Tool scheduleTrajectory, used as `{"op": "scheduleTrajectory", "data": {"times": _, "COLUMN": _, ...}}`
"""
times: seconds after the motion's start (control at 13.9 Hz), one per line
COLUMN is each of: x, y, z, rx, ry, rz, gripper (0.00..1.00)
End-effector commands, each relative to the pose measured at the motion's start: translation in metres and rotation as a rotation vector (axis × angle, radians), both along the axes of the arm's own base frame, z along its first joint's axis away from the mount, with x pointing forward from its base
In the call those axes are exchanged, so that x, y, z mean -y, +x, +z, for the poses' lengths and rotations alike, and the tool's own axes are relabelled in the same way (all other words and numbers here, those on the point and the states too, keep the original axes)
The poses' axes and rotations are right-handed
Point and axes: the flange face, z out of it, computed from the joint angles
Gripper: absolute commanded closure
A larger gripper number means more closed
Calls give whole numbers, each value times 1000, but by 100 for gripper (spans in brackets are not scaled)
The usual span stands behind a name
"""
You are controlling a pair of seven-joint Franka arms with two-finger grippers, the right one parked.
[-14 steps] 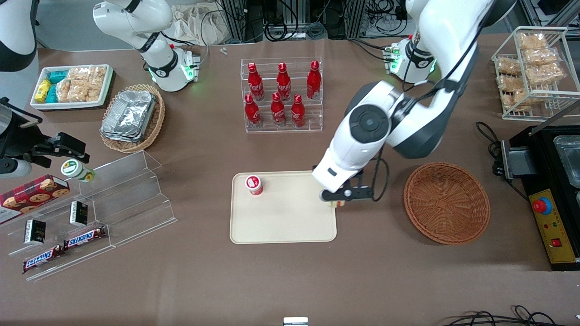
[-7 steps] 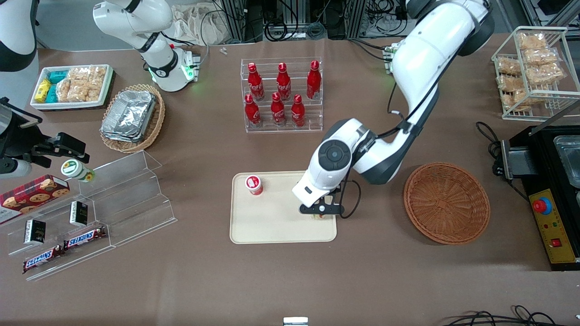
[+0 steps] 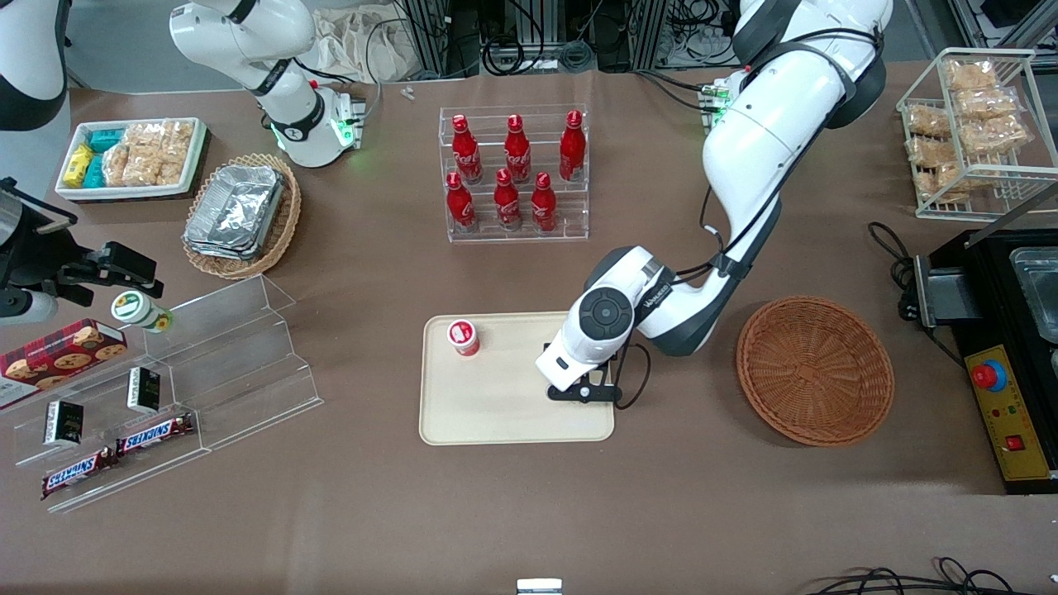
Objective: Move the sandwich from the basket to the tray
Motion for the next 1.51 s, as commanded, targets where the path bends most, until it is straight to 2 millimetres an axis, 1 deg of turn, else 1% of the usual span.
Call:
{"op": "scheduleTrajectory", "data": {"times": 0.0, "x": -5, "y": 9, "z": 18, "rx": 16, "ry": 1, "rz": 28, "gripper": 1}}
{"op": "scheduleTrajectory", "data": {"times": 0.14, "x": -16, "y": 8, "z": 41, "rx": -26, "ry": 41, "rz": 38, "gripper": 0}}
{"op": "scheduleTrajectory", "data": {"times": 0.22, "x": -24, "y": 8, "z": 60, "rx": -37, "ry": 69, "rz": 33, "gripper": 0}}
{"op": "scheduleTrajectory", "data": {"times": 0.36, "x": -46, "y": 10, "z": 99, "rx": -58, "ry": 116, "rz": 35, "gripper": 0}}
{"op": "scheduleTrajectory", "data": {"times": 0.58, "x": -88, "y": 7, "z": 169, "rx": -76, "ry": 172, "rz": -37, "gripper": 1}}
{"op": "scheduleTrajectory", "data": {"times": 0.86, "x": -167, "y": 13, "z": 246, "rx": -84, "ry": 197, "rz": -91, "gripper": 0}}
{"op": "scheduleTrajectory", "data": {"times": 1.08, "x": -239, "y": 13, "z": 301, "rx": -74, "ry": 209, "rz": -124, "gripper": 1}}
{"op": "scheduleTrajectory", "data": {"times": 1.15, "x": -267, "y": 12, "z": 319, "rx": -68, "ry": 210, "rz": -131, "gripper": 1}}
{"op": "scheduleTrajectory", "data": {"times": 1.23, "x": -292, "y": 11, "z": 335, "rx": -64, "ry": 212, "rz": -118, "gripper": 0}}
{"op": "scheduleTrajectory", "data": {"times": 1.3, "x": -316, "y": 10, "z": 346, "rx": -63, "ry": 197, "rz": -92, "gripper": 0}}
{"op": "scheduleTrajectory", "data": {"times": 1.37, "x": -337, "y": 3, "z": 363, "rx": -65, "ry": 186, "rz": -75, "gripper": 0}}
{"op": "scheduleTrajectory", "data": {"times": 1.44, "x": -353, "y": -2, "z": 374, "rx": -63, "ry": 183, "rz": -101, "gripper": 0}}
